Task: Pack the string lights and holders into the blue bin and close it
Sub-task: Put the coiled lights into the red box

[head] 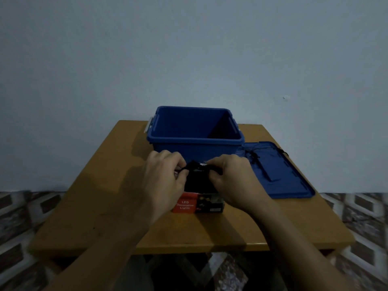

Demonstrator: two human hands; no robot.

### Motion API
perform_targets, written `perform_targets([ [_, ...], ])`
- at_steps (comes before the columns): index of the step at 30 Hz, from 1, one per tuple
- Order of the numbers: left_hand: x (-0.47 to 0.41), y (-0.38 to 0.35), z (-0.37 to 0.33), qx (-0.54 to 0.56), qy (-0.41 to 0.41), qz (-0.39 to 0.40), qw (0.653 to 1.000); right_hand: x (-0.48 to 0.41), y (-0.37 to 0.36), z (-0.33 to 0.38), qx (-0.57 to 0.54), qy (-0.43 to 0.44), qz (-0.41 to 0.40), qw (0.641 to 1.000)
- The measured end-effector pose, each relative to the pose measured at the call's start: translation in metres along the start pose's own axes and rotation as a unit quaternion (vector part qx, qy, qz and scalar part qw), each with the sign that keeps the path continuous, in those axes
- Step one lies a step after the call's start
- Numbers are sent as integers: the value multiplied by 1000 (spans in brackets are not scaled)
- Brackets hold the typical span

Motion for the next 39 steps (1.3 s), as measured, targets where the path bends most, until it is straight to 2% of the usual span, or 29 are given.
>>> perform_targets([
  [2,1,-5,4,-13,8,6,1000,0,-6,0,31,2,15,999],
  [7,8,-15,15,64,77,0,995,-6,-27,-1,118,-25,56,991],
  [14,21,-17,26,122,82,-37,988,-11,-27,1,-7,-48,45,998],
  [19,26,-16,29,128,49,-59,989,-4,-23,-1,-10,-36,56,998],
  [22,28,-14,30,133,33,-74,988,0,-21,-2,-26,-40,32,998],
  [27,29,-13,25,98,-6,-32,995,1,-28,1,11,-33,16,999],
  [32,29,-15,16,57,-7,23,998,1,-36,4,74,-20,6,997],
  [36,31,-16,19,45,5,68,997,0,-36,7,101,-6,39,994],
  [39,29,-16,20,55,7,70,996,0,-33,6,102,-2,57,993],
])
Point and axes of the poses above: each hand's wrist, its own x-axis away from the middle knuckle, its own y-axis out of the back of the hand, z = x × y, the point moved 3 cm from there along -x, towards the middle knuckle, and after that the axes turned 13 degrees about -y, right-handed, at the moved point
